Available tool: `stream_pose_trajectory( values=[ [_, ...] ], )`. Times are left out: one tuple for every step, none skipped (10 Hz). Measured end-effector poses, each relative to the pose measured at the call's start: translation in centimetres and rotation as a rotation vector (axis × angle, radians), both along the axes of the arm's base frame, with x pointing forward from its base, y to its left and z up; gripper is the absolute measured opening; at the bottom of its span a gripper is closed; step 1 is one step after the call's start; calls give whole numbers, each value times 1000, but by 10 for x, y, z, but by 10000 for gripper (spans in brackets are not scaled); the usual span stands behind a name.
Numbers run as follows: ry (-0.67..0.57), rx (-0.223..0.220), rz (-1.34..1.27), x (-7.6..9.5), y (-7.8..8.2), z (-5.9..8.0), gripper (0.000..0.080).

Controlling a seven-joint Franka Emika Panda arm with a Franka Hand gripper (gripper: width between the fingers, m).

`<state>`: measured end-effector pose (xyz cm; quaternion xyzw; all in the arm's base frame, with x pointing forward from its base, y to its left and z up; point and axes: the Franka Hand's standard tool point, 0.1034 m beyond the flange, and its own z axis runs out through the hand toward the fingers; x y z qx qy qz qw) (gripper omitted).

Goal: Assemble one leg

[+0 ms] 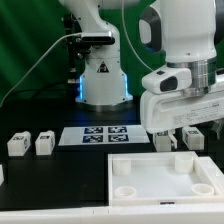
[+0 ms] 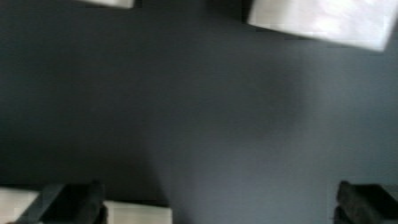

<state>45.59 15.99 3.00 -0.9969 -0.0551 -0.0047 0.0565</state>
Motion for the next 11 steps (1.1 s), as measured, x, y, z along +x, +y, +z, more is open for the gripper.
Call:
stream_pose_trajectory(
  values=[
    [8, -2, 26, -1, 0, -1, 649],
    [53, -8, 28, -5, 2, -1, 649],
    [105, -19, -30, -15, 16, 0, 649],
    [199, -41, -13, -25, 31, 4, 649],
    [335, -72, -10, -29, 39, 12, 649],
    [422, -82, -13, -24, 39, 9, 649],
    [478, -90, -17, -25, 36, 3, 649],
    [596, -112, -4, -32, 33, 6, 649],
    [687, -122, 4, -31, 32, 5, 649],
    [736, -126, 6, -28, 33, 2, 649],
    [848, -145, 19, -37, 29, 3, 649]
  ],
)
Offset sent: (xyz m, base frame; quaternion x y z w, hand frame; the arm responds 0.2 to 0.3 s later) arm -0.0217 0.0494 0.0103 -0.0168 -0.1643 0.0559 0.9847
